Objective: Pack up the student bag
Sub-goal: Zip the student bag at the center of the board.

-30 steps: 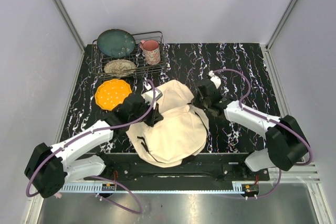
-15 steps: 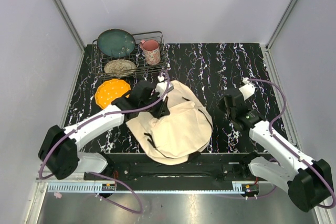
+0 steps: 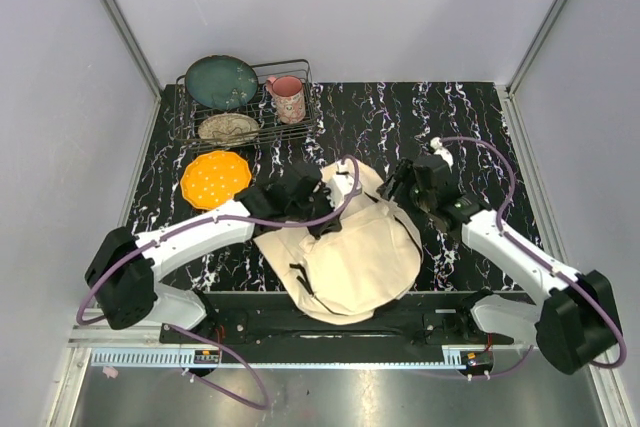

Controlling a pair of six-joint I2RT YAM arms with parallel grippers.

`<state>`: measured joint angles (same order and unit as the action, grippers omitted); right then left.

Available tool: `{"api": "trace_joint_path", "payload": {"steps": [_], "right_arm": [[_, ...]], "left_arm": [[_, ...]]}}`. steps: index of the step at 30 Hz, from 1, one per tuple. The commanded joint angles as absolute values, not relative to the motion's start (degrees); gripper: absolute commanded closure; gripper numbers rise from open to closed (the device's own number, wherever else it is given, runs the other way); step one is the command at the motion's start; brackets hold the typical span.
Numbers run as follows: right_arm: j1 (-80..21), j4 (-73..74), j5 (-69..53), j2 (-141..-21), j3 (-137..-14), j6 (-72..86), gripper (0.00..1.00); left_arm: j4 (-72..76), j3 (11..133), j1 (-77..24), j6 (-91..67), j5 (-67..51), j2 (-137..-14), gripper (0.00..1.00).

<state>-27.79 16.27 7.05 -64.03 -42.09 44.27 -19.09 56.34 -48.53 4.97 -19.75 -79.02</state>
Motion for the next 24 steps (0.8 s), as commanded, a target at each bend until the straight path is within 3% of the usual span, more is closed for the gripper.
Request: {"api": "trace_joint_path", "payload": {"steps": [1,7,16,19,24], "right_arm": [[-27.7,12.8,-4.1,-69.6,-48.3,42.3,0.27],[-27.9,14.8,-9.2,-76.0,-50.2,41.6,0.28],[-29.5,14.8,-13.2,-70.8,-44.6,39.5,0.28],[-31.5,17.0,-11.9,-71.9,-46.4,37.2,0.33],[-35.6,21.5,-5.4,-74.8,-49.1,34.2,0.49]], "left_arm": [[-15.5,55.1,-54.0,3.4,-16.0,-75.9,1.00],[-7.5,43.7,-55.7,-4.6,-10.7,-71.8,1.00],[-3.2,37.4,-55.7,-8.2,-9.8,-69.3,1.00],[-3.2,37.3,-55.6,-8.2,-10.2,-69.7,1.00],[-3.8,37.4,-55.6,-8.3,-10.2,-69.3,1.00]]}}
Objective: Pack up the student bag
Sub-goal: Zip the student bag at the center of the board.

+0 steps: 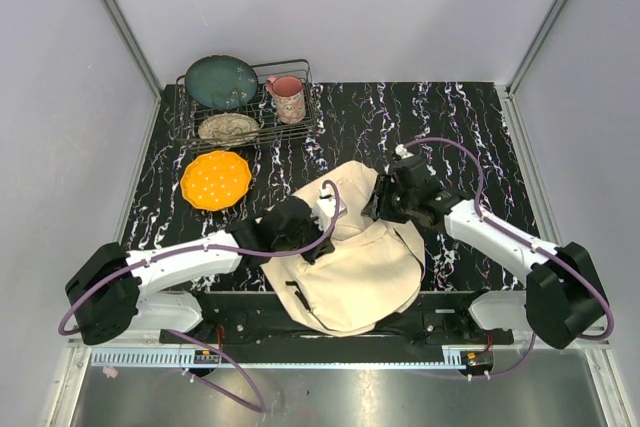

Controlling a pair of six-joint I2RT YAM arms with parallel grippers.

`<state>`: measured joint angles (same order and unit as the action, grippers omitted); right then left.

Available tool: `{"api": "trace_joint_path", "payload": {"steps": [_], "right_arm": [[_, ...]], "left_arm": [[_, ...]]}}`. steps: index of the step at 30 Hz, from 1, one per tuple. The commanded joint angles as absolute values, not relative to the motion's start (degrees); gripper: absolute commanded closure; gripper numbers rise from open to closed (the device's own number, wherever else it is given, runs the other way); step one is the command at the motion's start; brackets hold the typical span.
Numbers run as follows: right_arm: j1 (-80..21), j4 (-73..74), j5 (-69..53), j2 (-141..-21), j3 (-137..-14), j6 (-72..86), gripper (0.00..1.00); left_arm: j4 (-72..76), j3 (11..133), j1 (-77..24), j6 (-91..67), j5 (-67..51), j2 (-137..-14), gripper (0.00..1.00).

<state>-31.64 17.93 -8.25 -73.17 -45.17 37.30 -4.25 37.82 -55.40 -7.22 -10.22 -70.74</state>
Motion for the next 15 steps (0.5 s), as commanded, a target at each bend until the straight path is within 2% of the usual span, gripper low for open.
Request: {"api": "trace_joint_path", "payload": {"steps": [1,4,6,7,10,13,15], "right_arm": [[-36.1,23.5,-3.7,-75.6,-50.3,33.7,0.49],[-38.7,26.9,2.7,-76.6,-52.9,32.0,0.50],[-39.2,27.6,4.6,-76.6,-53.3,31.4,0.59],[-39.3,27.5,5.2,-76.6,-53.5,31.2,0.73],[-39.4,28.2,7.1,-76.2,-53.3,31.4,0.89],[-39.4,28.7,9.4,-75.5,-52.6,31.7,1.00],[-39.4,29.2,12.5,-74.3,-52.2,32.1,1.00]], "left_arm": [[-4.0,37.3,-55.6,-8.4,-10.1,-69.2,1.00],[-4.0,36.9,-55.6,-8.7,-9.7,-68.3,1.00],[-3.8,36.7,-55.7,-8.8,-9.4,-67.7,1.00],[-3.8,36.6,-55.7,-8.8,-9.4,-67.6,1.00],[-4.7,36.7,-55.6,-8.5,-8.8,-67.5,1.00],[-5.1,36.3,-55.7,-8.5,-8.4,-66.9,1.00],[-5.1,35.9,-55.6,-8.7,-7.7,-66.2,1.00]]}}
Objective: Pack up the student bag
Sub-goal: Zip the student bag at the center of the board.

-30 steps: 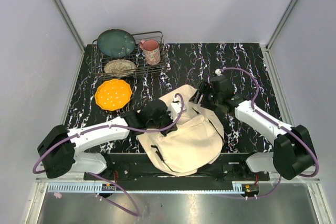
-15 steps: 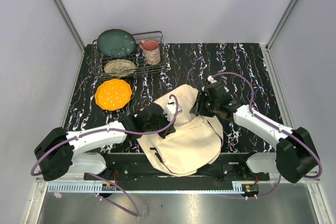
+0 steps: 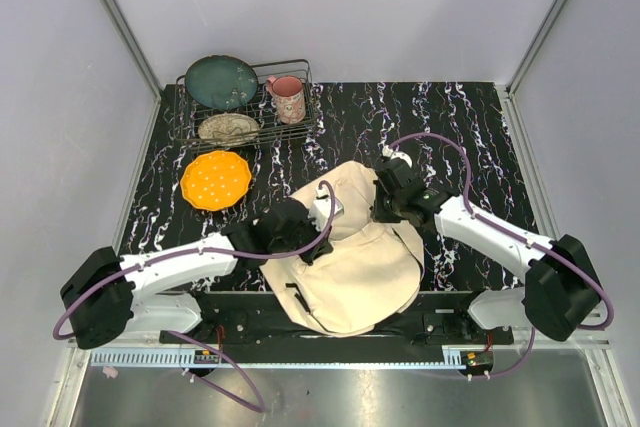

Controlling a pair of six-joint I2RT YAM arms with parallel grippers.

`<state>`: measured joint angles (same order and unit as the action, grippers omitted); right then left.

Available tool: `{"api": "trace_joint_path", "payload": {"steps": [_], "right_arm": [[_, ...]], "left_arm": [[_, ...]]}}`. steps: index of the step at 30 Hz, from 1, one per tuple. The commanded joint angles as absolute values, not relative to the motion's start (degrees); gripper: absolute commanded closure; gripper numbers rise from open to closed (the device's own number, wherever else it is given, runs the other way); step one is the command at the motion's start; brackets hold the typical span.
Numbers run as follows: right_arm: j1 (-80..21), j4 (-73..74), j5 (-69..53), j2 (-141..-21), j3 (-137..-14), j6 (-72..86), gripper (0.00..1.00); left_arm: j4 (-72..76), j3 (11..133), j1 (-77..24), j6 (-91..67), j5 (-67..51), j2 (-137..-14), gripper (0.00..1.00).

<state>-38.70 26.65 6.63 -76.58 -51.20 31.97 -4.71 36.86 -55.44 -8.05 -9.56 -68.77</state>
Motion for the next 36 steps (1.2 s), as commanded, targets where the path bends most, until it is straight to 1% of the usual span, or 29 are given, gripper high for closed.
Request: {"api": "trace_joint_path", "payload": {"steps": [1,2,3,6,10,14,17,18,20,21,23,24,26,27,30,32,36], "right_arm": [[-39.4,29.5,14.0,-73.7,-52.1,32.2,1.00],[-39.3,30.0,15.7,-73.4,-52.2,32.3,1.00],[-39.2,30.2,20.0,-73.2,-52.1,33.0,1.00],[-36.9,31.4,24.2,-74.3,-53.3,35.3,1.00],[-34.8,31.6,24.4,-75.8,-54.0,37.0,1.00],[-34.4,30.8,25.2,-74.4,-54.1,38.9,1.00],[-33.2,29.4,25.2,-73.0,-54.1,40.1,1.00],[-33.0,28.9,25.3,-73.0,-54.1,40.6,1.00],[-32.0,28.1,25.4,-72.6,-54.1,41.0,1.00],[-31.6,28.0,25.1,-72.5,-54.2,41.3,1.00],[-30.7,27.4,25.1,-72.9,-54.3,41.6,1.00],[-30.4,27.2,25.2,-72.9,-54.3,41.7,1.00],[-29.8,26.4,25.2,-73.1,-54.4,42.0,1.00],[-29.3,25.9,25.5,-73.3,-54.3,42.4,1.00],[-27.0,25.1,25.6,-75.0,-54.8,42.4,1.00],[-25.8,24.7,25.1,-76.5,-55.0,41.8,1.00],[-22.3,23.5,23.0,-78.5,-55.4,38.7,1.00]], "left_arm": [[-5.3,35.5,-55.6,-8.7,-7.5,-65.9,1.00],[-5.4,35.3,-55.6,-8.7,-7.3,-65.3,1.00],[-5.4,35.2,-55.6,-8.9,-7.0,-65.1,1.00],[-6.1,34.6,-55.6,-9.2,-6.2,-64.2,1.00],[-6.8,34.2,-55.7,-9.7,-4.3,-63.6,1.00],[-7.6,35.5,-55.3,-9.8,-1.2,-64.4,1.00],[-8.0,38.9,-50.6,-10.3,-3.2,-66.6,1.00],[-7.6,40.9,-46.2,-10.4,-7.3,-67.4,1.00],[-7.5,43.7,-42.4,-9.6,-10.3,-70.6,1.00],[-8.0,47.0,-40.1,-8.9,-11.9,-71.8,1.00],[-9.4,51.5,-38.9,-5.7,-12.9,-75.9,1.00],[-11.9,57.1,-38.3,-4.7,-12.9,-77.7,1.00],[-14.1,62.8,-37.9,-2.1,-13.5,-82.8,1.00],[-16.5,68.1,-37.3,-1.8,-14.1,-84.4,1.00],[-20.4,74.3,-35.8,-1.7,-15.5,-89.3,1.00],[-20.3,73.8,-35.5,-2.7,-16.1,-89.9,1.00],[-13.8,64.9,-35.2,-5.4,-16.8,-87.5,1.00]]}}
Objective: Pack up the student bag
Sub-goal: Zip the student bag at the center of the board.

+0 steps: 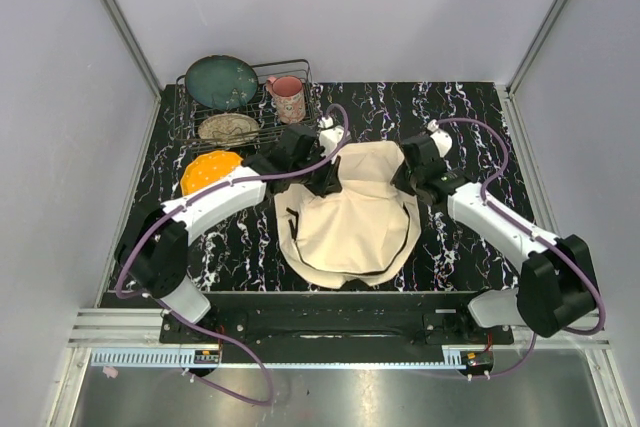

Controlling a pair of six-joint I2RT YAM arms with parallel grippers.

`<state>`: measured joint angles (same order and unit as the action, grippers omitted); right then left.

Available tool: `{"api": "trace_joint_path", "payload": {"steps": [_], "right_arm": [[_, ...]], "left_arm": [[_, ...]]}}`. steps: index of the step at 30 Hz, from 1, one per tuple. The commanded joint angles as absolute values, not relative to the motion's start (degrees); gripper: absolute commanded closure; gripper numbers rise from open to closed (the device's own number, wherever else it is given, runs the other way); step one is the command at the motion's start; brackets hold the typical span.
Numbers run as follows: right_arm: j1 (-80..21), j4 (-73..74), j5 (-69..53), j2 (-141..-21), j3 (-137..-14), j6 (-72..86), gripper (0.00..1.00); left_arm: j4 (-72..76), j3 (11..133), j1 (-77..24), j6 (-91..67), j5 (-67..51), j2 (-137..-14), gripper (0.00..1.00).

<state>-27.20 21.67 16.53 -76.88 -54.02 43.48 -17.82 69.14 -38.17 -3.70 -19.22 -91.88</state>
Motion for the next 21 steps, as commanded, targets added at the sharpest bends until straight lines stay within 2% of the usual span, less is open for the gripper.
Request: {"api": "trace_joint_path", "payload": {"steps": [1,14,17,18,19,21], "right_arm": [[-20.7,22.9,22.2,-79.1,-55.5,38.2,1.00],[-11.4,20.0,13.3,-82.2,-56.0,34.2,1.00],[-8.6,20.0,8.6,-82.5,-56.8,33.0,0.79],[-6.8,20.9,7.9,-82.3,-57.0,33.0,0.38],[-5.9,21.5,7.1,-81.9,-57.4,33.0,0.26],[-3.9,23.8,6.9,-80.2,-58.5,32.4,0.15]], "left_arm": [[-12.8,63.7,-35.0,-6.1,-16.7,-86.8,1.00],[-12.5,60.5,-31.1,-8.0,-18.5,-85.2,1.00],[-12.8,60.6,-30.8,-8.4,-22.0,-85.6,1.00],[-12.7,60.6,-30.8,-8.6,-23.4,-86.0,1.00],[-12.5,60.6,-30.8,-8.9,-24.4,-86.0,0.87],[-11.3,59.8,-30.8,-10.5,-25.3,-84.8,0.57]]}}
